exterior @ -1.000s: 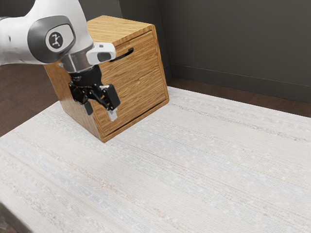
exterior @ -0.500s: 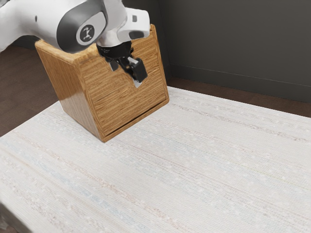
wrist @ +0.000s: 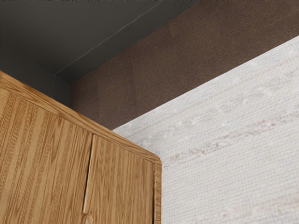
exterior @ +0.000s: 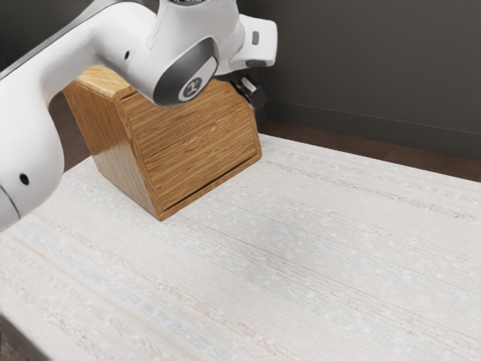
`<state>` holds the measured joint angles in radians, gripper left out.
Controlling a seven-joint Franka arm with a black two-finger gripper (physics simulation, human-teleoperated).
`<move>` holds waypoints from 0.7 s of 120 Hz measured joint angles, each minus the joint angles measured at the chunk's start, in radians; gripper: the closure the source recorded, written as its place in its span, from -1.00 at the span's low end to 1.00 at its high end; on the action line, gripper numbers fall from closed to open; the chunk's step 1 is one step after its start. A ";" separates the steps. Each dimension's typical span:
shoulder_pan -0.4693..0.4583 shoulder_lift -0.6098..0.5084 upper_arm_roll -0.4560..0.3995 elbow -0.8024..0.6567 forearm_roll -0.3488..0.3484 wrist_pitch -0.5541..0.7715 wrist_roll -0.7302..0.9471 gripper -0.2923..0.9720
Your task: Pull the drawer handle with one arm to open the drawer
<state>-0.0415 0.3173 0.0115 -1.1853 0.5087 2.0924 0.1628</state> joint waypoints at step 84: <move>0.038 0.020 0.020 0.014 0.020 -0.047 -0.002 -0.54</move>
<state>-0.0038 0.3370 0.0311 -1.1713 0.5292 2.0458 0.1611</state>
